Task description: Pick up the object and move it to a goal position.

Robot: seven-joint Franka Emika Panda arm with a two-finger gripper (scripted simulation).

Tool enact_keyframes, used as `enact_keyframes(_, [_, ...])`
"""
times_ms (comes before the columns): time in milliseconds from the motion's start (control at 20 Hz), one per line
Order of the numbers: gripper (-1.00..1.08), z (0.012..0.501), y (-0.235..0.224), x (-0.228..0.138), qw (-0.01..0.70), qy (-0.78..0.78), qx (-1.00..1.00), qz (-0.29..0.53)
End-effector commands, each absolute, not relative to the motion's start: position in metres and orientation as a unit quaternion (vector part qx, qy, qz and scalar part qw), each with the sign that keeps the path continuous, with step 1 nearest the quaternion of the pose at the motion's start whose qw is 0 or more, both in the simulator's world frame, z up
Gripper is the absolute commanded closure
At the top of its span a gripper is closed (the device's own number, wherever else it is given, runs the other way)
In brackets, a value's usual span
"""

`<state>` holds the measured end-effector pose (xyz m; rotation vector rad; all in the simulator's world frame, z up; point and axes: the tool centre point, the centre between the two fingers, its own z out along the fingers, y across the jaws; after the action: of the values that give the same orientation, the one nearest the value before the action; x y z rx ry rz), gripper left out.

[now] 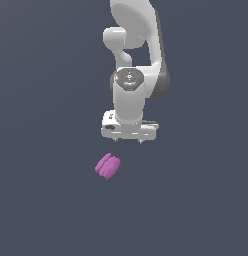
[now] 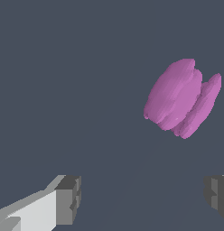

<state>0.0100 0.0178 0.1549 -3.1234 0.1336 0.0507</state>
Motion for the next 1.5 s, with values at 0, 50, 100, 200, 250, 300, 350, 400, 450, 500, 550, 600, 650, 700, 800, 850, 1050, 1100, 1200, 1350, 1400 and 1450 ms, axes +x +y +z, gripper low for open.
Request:
enact_keyframes(0, [-0.92,0.148,0.008,0.018,0.008,0.073,-0.997,0.015])
enact_keyframes(50, [-0.92,0.145,0.003,0.022,0.008,0.087,-0.996,0.014])
enact_keyframes(100, [-0.92,0.141,-0.002,0.026,0.008,0.102,-0.995,0.014])
enact_keyframes(200, [-0.92,0.134,-0.013,0.034,0.007,0.135,-0.991,0.012])
enact_keyframes(250, [-0.92,0.129,-0.019,0.038,0.007,0.153,-0.988,0.011])
enact_keyframes(300, [-0.92,0.125,-0.025,0.042,0.007,0.170,-0.985,0.010])
enact_keyframes(350, [-0.92,0.121,-0.031,0.046,0.006,0.185,-0.983,0.009])
enact_keyframes(400, [-0.92,0.117,-0.036,0.050,0.006,0.200,-0.980,0.008])
enact_keyframes(450, [-0.92,0.114,-0.042,0.053,0.005,0.213,-0.977,0.007])
enact_keyframes(500, [-0.92,0.110,-0.046,0.055,0.004,0.226,-0.974,0.006])
enact_keyframes(550, [-0.92,0.107,-0.050,0.058,0.004,0.237,-0.971,0.005])
enact_keyframes(600, [-0.92,0.105,-0.054,0.060,0.003,0.247,-0.969,0.004])
enact_keyframes(650, [-0.92,0.102,-0.058,0.062,0.003,0.257,-0.967,0.004])
enact_keyframes(700, [-0.92,0.100,-0.061,0.064,0.002,0.265,-0.964,0.003])
enact_keyframes(800, [-0.92,0.096,-0.067,0.066,0.001,0.278,-0.961,0.002])
enact_keyframes(850, [-0.92,0.095,-0.069,0.068,0.001,0.283,-0.959,0.001])
enact_keyframes(1050, [-0.92,0.091,-0.073,0.070,0.000,0.295,-0.956,0.000])
enact_keyframes(1100, [-0.92,0.091,-0.073,0.070,0.000,0.295,-0.955,0.000])
enact_keyframes(1200, [-0.92,0.091,-0.073,0.069,0.000,0.293,-0.956,0.001])
enact_keyframes(1350, [-0.92,0.085,-0.073,0.069,0.000,0.293,-0.956,0.001])
enact_keyframes(1400, [-0.92,0.082,-0.073,0.069,0.000,0.293,-0.956,0.000])
enact_keyframes(1450, [-0.92,0.078,-0.073,0.069,0.000,0.293,-0.956,0.000])
